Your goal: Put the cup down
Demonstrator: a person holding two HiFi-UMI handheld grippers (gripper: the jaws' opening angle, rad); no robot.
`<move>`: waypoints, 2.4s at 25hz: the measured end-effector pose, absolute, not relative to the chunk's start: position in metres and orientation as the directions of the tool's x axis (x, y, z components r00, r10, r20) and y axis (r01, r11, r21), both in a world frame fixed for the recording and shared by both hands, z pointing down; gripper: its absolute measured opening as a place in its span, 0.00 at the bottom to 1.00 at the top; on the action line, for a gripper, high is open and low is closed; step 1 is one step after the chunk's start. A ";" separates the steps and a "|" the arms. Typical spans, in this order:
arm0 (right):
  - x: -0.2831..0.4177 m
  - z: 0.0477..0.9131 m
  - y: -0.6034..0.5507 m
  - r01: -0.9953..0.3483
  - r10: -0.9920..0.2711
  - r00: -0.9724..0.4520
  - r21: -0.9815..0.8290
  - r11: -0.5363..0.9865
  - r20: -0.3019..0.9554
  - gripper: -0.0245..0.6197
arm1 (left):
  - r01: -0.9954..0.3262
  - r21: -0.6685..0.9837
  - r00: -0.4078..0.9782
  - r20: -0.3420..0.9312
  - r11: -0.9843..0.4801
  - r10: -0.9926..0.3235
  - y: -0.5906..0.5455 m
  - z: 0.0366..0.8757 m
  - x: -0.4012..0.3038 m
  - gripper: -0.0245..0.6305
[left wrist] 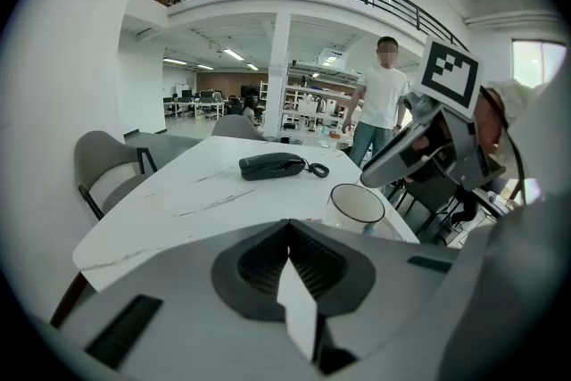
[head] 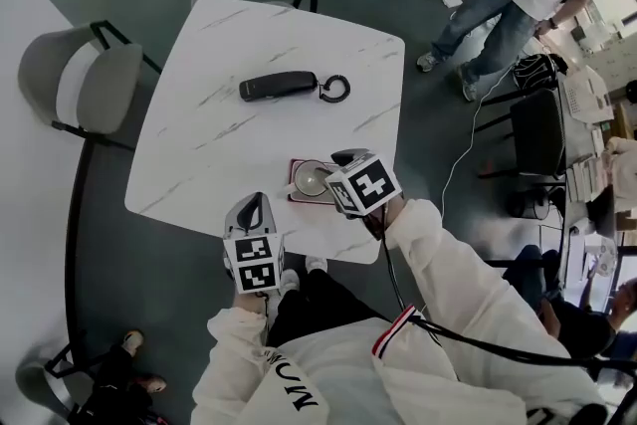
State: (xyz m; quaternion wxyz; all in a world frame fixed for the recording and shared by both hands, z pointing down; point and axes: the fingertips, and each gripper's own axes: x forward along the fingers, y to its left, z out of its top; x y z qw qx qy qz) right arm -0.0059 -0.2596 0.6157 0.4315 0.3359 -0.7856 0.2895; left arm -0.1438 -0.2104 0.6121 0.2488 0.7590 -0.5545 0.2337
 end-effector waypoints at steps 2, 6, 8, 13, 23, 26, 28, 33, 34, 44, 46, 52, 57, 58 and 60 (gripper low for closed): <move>-0.005 0.604 -0.257 -0.787 -0.312 -0.412 -0.162 0.595 0.856 0.30 | -0.953 0.112 0.287 0.622 -0.280 -0.728 -0.209 0.605 -0.144 0.05; -0.001 0.581 -0.244 -0.813 -0.369 -0.420 -0.163 0.559 0.829 0.30 | -0.942 0.109 0.315 0.608 -0.316 -0.729 -0.201 0.592 -0.144 0.05; 0.001 0.569 -0.236 -0.828 -0.408 -0.426 -0.166 0.536 0.808 0.30 | -0.935 0.101 0.331 0.596 -0.341 -0.731 -0.196 0.584 -0.143 0.05; 0.004 0.541 -0.203 -0.850 -0.492 -0.445 -0.181 0.494 0.748 0.30 | -0.913 0.086 0.374 0.562 -0.398 -0.737 -0.178 0.559 -0.142 0.05; 0.014 0.457 -0.125 -0.882 -0.706 -0.470 -0.239 0.407 0.530 0.30 | -0.867 0.080 0.468 0.473 -0.492 -0.747 -0.123 0.489 -0.126 0.05; 0.014 0.434 -0.106 -0.883 -0.753 -0.469 -0.259 0.391 0.463 0.30 | -0.855 0.076 0.491 0.438 -0.514 -0.753 -0.107 0.466 -0.123 0.05; 0.015 0.421 -0.092 -0.884 -0.775 -0.466 -0.268 0.384 0.426 0.29 | -0.846 0.076 0.508 0.415 -0.528 -0.755 -0.096 0.451 -0.120 0.05; 0.026 0.401 -0.064 -0.889 -0.822 -0.446 -0.283 0.360 0.355 0.21 | -0.833 0.080 0.535 0.370 -0.548 -0.759 -0.071 0.424 -0.116 0.05; 0.029 0.400 -0.059 -0.892 -0.830 -0.437 -0.280 0.353 0.345 0.19 | -0.832 0.080 0.537 0.368 -0.549 -0.759 -0.066 0.422 -0.114 0.05; 0.042 0.397 -0.042 -0.901 -0.861 -0.414 -0.270 0.340 0.295 0.06 | -0.836 0.053 0.530 0.342 -0.547 -0.776 -0.055 0.408 -0.095 0.05; 0.045 0.397 -0.041 -0.901 -0.863 -0.416 -0.260 0.348 0.288 0.05 | -0.837 0.046 0.528 0.331 -0.546 -0.782 -0.054 0.405 -0.091 0.05; 0.053 0.394 -0.041 -0.899 -0.864 -0.421 -0.253 0.358 0.274 0.05 | -0.839 0.040 0.523 0.336 -0.543 -0.783 -0.050 0.406 -0.077 0.05; 0.052 0.398 -0.038 -0.894 -0.853 -0.436 -0.247 0.374 0.287 0.05 | -0.844 0.036 0.513 0.343 -0.535 -0.787 -0.047 0.407 -0.075 0.05; 0.052 0.398 -0.038 -0.893 -0.852 -0.438 -0.247 0.376 0.286 0.05 | -0.846 0.035 0.510 0.344 -0.532 -0.788 -0.046 0.406 -0.076 0.05; 0.051 0.398 -0.038 -0.892 -0.851 -0.442 -0.245 0.381 0.285 0.05 | -0.849 0.034 0.506 0.344 -0.528 -0.791 -0.046 0.406 -0.076 0.05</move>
